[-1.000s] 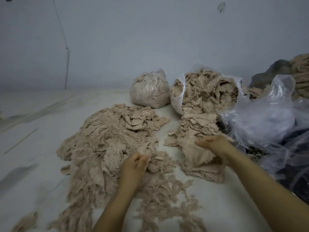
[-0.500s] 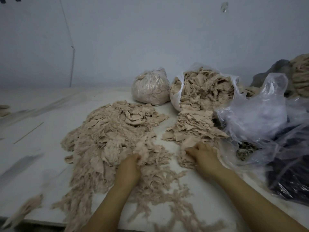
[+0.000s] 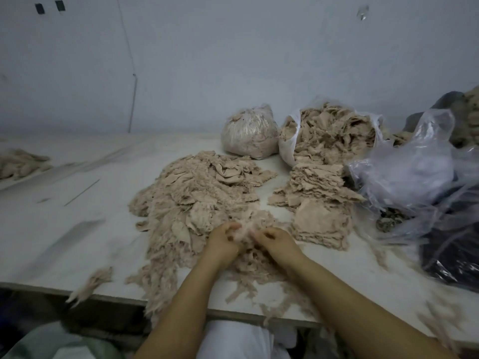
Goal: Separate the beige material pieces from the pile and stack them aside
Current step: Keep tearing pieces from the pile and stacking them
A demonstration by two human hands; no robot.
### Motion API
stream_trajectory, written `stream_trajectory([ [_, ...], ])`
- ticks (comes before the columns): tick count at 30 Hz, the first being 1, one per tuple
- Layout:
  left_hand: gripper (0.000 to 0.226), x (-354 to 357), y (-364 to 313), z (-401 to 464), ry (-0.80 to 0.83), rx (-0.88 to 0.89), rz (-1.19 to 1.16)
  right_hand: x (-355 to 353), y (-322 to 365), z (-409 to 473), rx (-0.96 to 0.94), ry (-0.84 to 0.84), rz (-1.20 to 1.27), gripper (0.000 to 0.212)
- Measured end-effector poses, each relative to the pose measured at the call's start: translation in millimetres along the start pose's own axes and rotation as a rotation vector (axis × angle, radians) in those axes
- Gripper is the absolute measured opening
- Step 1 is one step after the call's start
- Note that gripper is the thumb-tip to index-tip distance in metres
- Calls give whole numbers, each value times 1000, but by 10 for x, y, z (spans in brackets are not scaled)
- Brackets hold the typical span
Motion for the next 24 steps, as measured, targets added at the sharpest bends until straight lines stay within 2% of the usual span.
stream_trajectory([
  [2,51,25,-59,-69,158,22,-185,48,41,-37,136,11,331,30],
  [4,58,43,-97,-91,263,20,-321,39,63,-18,163,-53,411,27],
  [6,55,29,-125,-35,123,6,-364,23,90,28,108,-135,326,31],
  [8,50,-5,-170,66,-59,102,-214,-9,114,73,55,-169,266,38],
  [11,45,38,-199,176,35,276,-18,-95,165,133,56,-70,324,41],
  [13,27,61,-200,232,94,282,-55,-180,162,176,108,-30,386,45],
  [15,20,80,-210,271,102,279,-100,-253,135,213,99,-48,305,56],
  [17,6,99,-214,295,109,276,-124,-254,101,212,41,-75,236,51],
  [19,20,112,-199,309,115,227,-190,-232,55,214,-62,-156,208,23],
  [20,24,112,-195,316,121,176,-266,-226,43,213,-80,-191,221,17],
  [22,26,125,-183,328,119,20,-513,-210,19,203,-33,-202,362,26],
  [24,27,141,-182,352,78,-123,-711,-192,18,186,24,-190,522,24],
])
Point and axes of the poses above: each hand's wrist, its own z-axis towards the middle knuckle, its own x-axis out of the palm, y = z × x, the point moved 2 cm from there along z, towards the middle knuckle, and after that the axes turned 6 degrees about -y, right-handed, at the moved point
